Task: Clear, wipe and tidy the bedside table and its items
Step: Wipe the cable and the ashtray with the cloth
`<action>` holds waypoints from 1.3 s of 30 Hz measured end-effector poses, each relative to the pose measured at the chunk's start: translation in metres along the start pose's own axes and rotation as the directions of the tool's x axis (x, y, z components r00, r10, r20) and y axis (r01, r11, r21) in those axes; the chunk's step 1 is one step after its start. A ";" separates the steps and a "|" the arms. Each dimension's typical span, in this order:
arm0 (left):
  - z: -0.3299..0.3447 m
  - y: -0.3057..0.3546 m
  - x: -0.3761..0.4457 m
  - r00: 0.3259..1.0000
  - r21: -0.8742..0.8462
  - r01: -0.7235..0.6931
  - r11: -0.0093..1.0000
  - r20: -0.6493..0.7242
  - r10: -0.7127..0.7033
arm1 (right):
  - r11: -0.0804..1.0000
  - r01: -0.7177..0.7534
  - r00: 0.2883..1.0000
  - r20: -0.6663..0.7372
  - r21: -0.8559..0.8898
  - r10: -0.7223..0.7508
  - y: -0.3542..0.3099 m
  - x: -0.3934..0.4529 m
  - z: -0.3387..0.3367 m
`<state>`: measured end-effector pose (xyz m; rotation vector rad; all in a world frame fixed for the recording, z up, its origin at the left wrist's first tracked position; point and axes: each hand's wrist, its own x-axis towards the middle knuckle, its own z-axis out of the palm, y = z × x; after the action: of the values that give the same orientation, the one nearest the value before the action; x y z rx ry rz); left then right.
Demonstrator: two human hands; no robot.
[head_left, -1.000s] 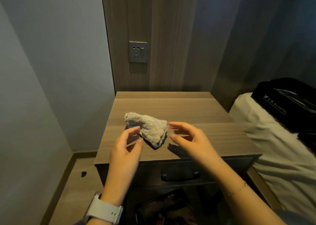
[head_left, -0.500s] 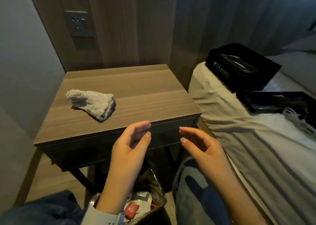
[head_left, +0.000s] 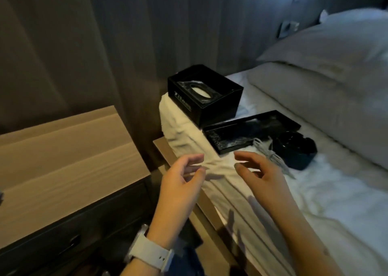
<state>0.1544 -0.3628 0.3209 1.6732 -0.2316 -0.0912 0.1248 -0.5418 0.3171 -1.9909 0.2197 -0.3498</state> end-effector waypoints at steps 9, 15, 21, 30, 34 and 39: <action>0.114 -0.009 0.062 0.986 0.180 -0.037 0.983 0.167 0.007 | 0.965 -0.105 0.961 -0.273 -0.241 0.036 0.062 0.062 -0.114; 0.165 -0.020 0.100 0.984 0.353 0.012 0.935 0.163 -0.075 | 0.909 -0.333 0.906 -0.352 -0.251 0.235 0.096 0.088 -0.140; 0.188 -0.029 0.115 0.994 0.300 0.022 0.954 0.094 -0.052 | 0.866 -0.429 0.883 -0.321 -0.257 0.342 0.100 0.098 -0.137; 0.187 -0.028 0.118 0.997 0.252 -0.005 0.968 0.077 -0.015 | 0.858 -0.444 0.874 -0.334 -0.256 0.353 0.104 0.105 -0.137; 0.161 -0.006 0.111 0.992 0.152 -0.033 0.988 0.127 0.014 | 0.854 -0.422 0.888 -0.327 -0.303 0.323 0.091 0.101 -0.136; 0.097 0.013 0.087 0.984 -0.040 0.067 0.997 0.168 -0.059 | 0.918 -0.300 0.940 -0.242 -0.260 0.239 0.053 0.089 -0.111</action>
<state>0.2190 -0.4760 0.3290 1.6291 -0.3009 -0.2831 0.1710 -0.6868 0.3269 -2.1782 0.7105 -0.3594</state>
